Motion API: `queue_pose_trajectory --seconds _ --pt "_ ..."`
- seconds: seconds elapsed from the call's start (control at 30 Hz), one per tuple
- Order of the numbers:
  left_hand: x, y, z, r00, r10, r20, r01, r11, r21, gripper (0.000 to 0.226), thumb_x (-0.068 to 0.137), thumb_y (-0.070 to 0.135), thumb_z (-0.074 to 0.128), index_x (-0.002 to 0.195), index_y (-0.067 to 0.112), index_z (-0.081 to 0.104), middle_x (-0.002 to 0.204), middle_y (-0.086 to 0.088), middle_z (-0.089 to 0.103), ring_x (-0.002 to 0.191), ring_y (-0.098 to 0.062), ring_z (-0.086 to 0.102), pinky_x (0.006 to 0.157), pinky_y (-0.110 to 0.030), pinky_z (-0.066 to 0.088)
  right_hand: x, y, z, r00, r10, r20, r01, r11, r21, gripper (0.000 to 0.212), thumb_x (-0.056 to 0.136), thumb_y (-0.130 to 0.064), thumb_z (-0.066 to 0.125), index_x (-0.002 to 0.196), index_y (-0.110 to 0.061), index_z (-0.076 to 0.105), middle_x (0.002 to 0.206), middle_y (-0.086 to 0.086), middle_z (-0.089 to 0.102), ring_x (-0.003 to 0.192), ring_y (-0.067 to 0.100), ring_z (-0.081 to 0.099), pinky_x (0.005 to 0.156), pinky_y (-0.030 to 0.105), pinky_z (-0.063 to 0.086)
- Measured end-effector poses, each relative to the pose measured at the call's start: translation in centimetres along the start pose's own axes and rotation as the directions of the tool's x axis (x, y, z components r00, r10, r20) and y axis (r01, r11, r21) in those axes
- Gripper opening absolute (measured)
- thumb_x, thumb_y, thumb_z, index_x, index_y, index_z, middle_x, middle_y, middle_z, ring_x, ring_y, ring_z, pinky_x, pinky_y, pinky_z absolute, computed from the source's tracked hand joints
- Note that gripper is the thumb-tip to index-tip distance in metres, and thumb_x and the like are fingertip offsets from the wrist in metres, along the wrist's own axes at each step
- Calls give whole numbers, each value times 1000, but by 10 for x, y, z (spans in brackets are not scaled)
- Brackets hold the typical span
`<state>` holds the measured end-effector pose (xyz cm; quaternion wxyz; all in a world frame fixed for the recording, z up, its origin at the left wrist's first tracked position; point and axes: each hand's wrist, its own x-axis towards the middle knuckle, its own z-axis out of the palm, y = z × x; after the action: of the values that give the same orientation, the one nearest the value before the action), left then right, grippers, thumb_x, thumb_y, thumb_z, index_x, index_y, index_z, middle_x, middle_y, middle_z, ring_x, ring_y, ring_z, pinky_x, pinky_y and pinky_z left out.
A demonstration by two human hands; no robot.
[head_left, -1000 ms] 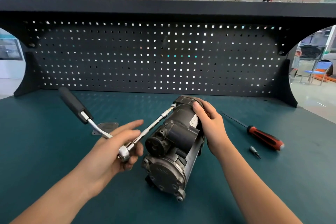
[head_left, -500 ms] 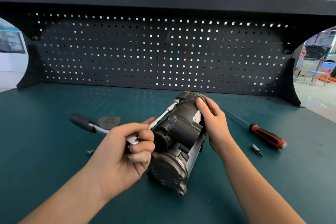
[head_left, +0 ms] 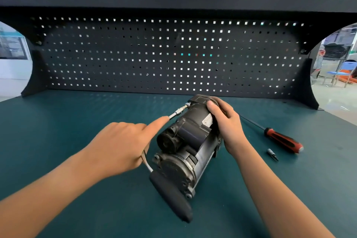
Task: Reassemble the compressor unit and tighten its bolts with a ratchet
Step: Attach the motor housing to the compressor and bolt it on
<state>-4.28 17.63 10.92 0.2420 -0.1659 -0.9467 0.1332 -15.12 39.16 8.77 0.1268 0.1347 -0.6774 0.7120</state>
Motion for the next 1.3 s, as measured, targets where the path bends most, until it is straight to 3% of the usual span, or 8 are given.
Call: queue_pose_trajectory --seconds 0.3,0.47,0.53,0.67,0.83,1.0,1.1,1.3 --pt "0 6 7 993 -107 -45 60 805 -591 57 81 19 42 134 37 32 70 1 62 70 -27 56 67 -40 47 6 -19 14 998 -56 -20 43 912 -408 38 94 -23 39 130 -27 51 139 -8 46 139 14 23 116 49 9" --pt "-1 10 11 977 -200 -76 116 795 -595 56 88 20 49 139 33 30 68 2 61 76 -27 58 76 -41 47 14 -40 25 994 -75 80 108 800 -590 33 95 -32 37 101 -11 62 91 -6 64 76 5 47 110 53 19" --pt "-1 11 10 975 -214 -66 134 793 -595 57 88 21 49 140 34 28 57 6 52 72 -26 56 77 -41 47 17 -49 30 988 -34 151 126 748 -652 25 91 -40 45 103 -28 63 85 -20 58 86 10 47 110 53 19" --pt "-1 11 7 966 -255 -35 175 751 -637 62 88 22 50 142 38 22 54 3 50 69 -24 55 77 -43 47 19 -56 38 927 -84 364 324 670 -669 13 85 -37 58 89 -48 63 131 -18 50 125 8 39 111 54 9" --pt "3 18 -1 961 -272 49 182 491 -852 47 85 20 54 114 52 37 48 5 51 50 -8 45 58 -25 41 21 -65 32 821 81 566 388 648 -655 31 92 -31 49 73 -54 58 133 -20 50 131 2 27 112 54 -2" --pt "8 23 -10 948 -290 131 197 212 -957 50 89 9 50 114 51 40 44 2 54 35 -3 40 42 -9 33 29 -74 22 699 201 686 426 653 -626 17 93 -32 52 96 -43 64 135 -16 49 126 -1 31 114 39 13" --pt "6 18 -12 958 -264 110 195 320 -927 56 88 11 49 107 62 37 47 2 50 40 -5 36 45 -12 33 32 -80 22 637 281 718 383 692 -611 21 93 -31 53 110 -37 64 143 -11 41 118 -5 33 96 12 26" --pt "8 5 -18 974 -221 48 175 606 -776 59 86 11 47 116 58 27 45 8 46 43 -7 41 48 -15 33 42 -83 26 602 381 701 323 687 -651 14 91 -29 57 101 -36 64 131 -10 54 114 8 54 96 20 41"
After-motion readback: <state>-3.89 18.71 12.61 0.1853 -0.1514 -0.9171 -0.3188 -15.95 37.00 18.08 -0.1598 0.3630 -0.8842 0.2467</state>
